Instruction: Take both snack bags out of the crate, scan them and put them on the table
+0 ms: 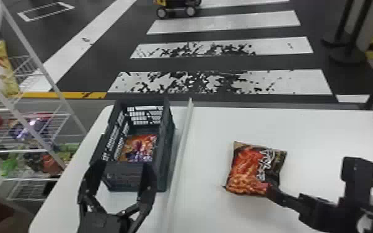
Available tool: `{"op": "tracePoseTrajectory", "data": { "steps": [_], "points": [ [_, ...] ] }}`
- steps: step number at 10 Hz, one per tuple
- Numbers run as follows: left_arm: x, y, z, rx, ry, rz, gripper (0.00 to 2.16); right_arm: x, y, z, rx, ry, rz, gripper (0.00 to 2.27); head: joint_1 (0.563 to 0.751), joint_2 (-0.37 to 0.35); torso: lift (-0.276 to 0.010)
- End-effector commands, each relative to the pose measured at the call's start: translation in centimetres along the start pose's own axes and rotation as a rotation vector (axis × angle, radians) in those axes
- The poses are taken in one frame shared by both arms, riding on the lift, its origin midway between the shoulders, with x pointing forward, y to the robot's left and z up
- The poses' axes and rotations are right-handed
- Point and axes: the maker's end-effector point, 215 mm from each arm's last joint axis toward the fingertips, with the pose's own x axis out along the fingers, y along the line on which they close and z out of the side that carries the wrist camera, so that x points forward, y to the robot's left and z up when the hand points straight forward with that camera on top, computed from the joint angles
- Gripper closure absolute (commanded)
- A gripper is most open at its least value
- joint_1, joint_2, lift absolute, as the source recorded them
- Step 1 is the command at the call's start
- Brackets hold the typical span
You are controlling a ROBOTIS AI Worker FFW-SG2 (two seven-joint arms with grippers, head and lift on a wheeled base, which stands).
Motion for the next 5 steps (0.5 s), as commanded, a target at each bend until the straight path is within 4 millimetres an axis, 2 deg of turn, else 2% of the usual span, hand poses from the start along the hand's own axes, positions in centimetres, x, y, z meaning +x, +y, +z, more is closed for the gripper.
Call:
{"op": "tracePoseTrajectory", "data": {
  "steps": [1, 5],
  "points": [
    [-0.4, 0.8, -0.9, 0.009, 0.023, 0.017, 0.08, 0.4, 0.0, -0.2, 0.004, 0.012, 0.001, 0.12, 0.695, 0.225, -0.094],
    [-0.7, 1.2, -2.2, 0.012, 0.060, 0.026, 0.08, 1.2, -0.2, -0.5, 0.008, 0.030, 0.003, 0.20, 0.695, 0.248, -0.094]
  ]
}}
